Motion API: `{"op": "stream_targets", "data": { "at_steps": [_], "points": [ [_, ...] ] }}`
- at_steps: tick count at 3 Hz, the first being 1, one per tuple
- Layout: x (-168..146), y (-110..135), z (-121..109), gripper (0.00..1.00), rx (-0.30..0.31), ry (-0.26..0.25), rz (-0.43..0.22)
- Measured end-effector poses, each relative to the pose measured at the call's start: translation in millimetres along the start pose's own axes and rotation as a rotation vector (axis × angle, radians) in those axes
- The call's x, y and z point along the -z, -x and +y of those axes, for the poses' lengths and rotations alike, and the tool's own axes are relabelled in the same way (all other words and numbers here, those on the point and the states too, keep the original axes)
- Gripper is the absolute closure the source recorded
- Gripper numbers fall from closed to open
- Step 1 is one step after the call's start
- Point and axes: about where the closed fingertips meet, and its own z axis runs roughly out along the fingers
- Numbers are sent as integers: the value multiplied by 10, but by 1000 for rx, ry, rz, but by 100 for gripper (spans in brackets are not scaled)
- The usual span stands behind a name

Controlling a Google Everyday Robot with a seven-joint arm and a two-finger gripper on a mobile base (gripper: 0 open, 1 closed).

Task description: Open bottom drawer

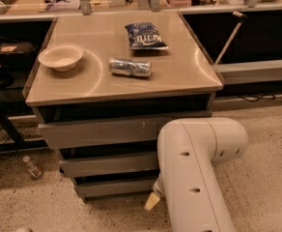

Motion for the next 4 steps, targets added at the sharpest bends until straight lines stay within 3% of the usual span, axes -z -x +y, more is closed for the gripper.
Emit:
{"op": "stream_targets", "data": {
  "at_steps": [2,3,4],
  "points": [
    [-174,12,-232,0,-7,-39,4],
    [-283,31,-255,0,10,-40,6],
    [-433,-40,-118,0,51,-6,57]
  ]
}}
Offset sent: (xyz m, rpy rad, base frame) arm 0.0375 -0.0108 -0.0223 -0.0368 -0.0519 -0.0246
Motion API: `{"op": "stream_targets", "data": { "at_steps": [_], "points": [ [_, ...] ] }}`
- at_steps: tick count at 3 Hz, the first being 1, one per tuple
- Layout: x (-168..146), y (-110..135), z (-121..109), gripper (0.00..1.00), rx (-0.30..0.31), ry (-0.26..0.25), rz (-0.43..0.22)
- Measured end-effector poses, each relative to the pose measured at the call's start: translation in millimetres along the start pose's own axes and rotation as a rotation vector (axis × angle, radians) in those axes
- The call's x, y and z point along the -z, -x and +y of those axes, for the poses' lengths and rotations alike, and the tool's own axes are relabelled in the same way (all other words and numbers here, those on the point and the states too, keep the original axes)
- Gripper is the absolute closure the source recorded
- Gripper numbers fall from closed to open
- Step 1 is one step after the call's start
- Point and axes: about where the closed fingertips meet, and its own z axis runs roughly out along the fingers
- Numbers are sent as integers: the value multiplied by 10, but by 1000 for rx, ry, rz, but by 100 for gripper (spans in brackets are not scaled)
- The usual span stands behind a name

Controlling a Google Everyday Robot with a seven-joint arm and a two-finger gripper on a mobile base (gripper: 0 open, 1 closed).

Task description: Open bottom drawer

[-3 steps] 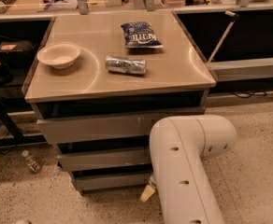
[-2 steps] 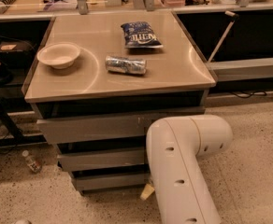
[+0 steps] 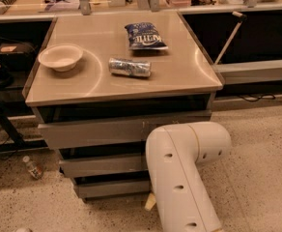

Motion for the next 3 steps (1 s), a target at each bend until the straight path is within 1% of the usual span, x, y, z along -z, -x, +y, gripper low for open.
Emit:
{"op": "stream_targets", "data": {
  "at_steps": [1,2,3],
  "points": [
    [-32,-76,113,0,16,28,30],
    [24,-201,253,0,26,62,59],
    [36,-199,254,0,25,62,59]
  ]
}}
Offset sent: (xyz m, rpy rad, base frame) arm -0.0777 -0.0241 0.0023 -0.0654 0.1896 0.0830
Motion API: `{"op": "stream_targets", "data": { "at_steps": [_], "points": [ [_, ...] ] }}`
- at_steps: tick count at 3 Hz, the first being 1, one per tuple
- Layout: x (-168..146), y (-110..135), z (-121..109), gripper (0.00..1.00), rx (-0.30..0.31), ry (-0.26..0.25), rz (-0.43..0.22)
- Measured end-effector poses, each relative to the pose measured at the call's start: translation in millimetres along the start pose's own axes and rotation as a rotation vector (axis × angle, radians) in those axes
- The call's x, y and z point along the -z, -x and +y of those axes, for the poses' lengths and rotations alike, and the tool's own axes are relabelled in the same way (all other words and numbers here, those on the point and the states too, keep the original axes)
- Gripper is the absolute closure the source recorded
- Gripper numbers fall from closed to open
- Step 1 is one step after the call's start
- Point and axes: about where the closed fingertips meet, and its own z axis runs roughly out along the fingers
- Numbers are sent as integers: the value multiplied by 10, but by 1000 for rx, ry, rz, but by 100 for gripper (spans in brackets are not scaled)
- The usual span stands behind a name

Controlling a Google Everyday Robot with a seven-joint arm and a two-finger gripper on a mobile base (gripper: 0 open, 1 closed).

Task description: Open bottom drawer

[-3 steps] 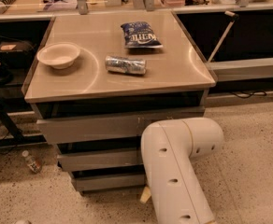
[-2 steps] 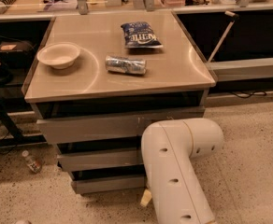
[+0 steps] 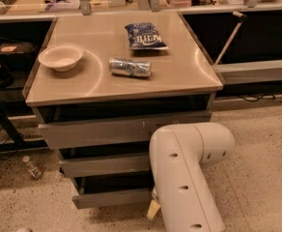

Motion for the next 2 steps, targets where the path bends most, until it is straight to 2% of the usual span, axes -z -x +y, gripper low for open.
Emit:
{"op": "stream_targets", "data": {
  "at_steps": [1,2],
  "points": [
    [140,-220,236,0,-7,39,24],
    [432,-690,654,0,-17,95,92]
  ]
}}
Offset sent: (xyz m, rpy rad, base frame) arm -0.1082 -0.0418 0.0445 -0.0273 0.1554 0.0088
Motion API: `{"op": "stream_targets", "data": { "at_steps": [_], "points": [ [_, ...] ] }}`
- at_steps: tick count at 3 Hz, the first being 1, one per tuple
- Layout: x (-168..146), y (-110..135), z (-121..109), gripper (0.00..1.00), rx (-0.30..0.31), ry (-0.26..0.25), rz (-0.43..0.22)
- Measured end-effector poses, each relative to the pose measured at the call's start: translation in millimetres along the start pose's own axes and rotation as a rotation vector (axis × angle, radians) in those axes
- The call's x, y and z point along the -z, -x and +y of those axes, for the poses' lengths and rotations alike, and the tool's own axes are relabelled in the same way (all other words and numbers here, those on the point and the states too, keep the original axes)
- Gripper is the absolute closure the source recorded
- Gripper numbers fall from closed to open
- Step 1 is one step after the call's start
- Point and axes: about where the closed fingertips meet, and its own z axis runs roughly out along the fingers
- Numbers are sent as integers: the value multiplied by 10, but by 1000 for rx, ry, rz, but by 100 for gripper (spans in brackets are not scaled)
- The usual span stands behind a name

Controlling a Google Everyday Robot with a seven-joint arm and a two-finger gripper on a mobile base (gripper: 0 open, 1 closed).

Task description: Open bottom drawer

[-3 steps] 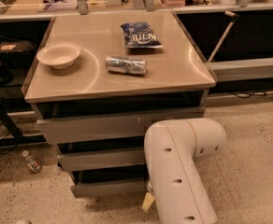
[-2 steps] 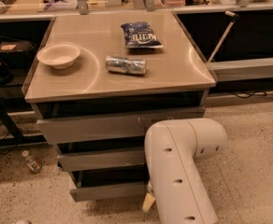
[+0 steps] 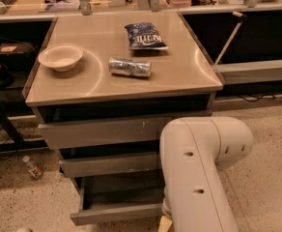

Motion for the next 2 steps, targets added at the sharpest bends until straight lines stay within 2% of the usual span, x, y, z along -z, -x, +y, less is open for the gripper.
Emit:
{"op": "stream_targets", "data": {
  "at_steps": [1,2],
  "points": [
    [-1,-34,36,0,0,5,5],
    [-25,82,-28,0,15,6,0]
  ]
}}
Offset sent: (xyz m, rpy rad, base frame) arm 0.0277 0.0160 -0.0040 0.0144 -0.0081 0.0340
